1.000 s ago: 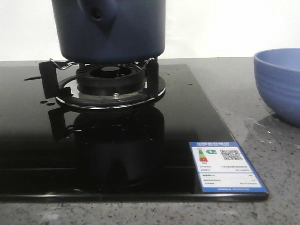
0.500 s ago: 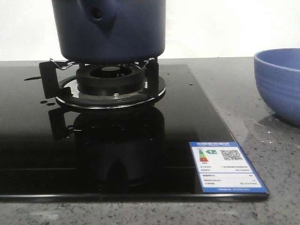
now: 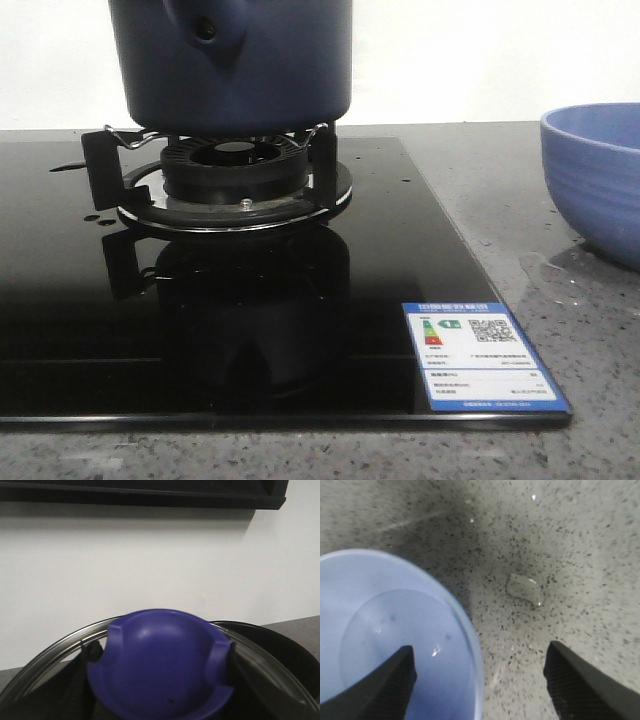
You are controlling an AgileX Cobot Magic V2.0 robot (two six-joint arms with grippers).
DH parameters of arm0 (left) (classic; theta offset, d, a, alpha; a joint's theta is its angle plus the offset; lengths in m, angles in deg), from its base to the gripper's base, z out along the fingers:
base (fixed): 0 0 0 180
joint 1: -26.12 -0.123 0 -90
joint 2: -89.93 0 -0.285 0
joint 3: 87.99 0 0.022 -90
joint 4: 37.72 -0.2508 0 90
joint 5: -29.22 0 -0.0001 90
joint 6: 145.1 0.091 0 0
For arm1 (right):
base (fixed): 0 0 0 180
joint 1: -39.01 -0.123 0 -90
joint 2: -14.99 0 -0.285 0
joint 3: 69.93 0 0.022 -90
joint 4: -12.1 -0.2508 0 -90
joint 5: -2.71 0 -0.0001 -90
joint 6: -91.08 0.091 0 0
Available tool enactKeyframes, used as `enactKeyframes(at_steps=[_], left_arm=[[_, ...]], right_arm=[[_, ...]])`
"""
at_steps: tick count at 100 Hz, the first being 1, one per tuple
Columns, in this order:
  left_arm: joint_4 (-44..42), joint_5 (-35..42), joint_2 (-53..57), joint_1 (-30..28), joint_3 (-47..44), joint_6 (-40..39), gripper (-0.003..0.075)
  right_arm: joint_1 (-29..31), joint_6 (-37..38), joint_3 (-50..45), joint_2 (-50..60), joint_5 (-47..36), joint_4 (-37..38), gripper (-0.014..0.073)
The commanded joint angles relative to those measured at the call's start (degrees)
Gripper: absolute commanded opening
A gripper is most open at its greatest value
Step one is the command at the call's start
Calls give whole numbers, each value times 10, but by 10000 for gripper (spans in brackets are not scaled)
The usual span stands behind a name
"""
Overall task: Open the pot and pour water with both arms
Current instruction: 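Raise the blue bowl with right gripper over the open saucepan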
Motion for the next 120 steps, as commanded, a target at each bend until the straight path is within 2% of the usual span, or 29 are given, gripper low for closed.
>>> enactKeyframes(at_steps=[1,9,19,33,52,59,85,120], left_arm=[[18,1,6,12,20,2,250],[18,8,6,14,20,2,249],[18,8,6,14,20,2,249],[18,8,6,14,20,2,249],[18,8,6,14,20,2,249],[18,8,6,14,20,2,249],[18,5,6,14,20,2,249],[22,3,6,16,20,2,249]], right_arm=[[3,1,13,-14,-26,-17,491],[3,1,13,-34,-26,-23,482],[3,1,12,-53,-27,-34,405],[3,0,11,-72,-27,-40,258],[3,-17,11,-72,-31,-41,0],[3,-20,11,-72,-31,-41,-69],[2,-37,49,-34,-18,-60,-69],[-70,-36,290,-66,91,-78,-58]])
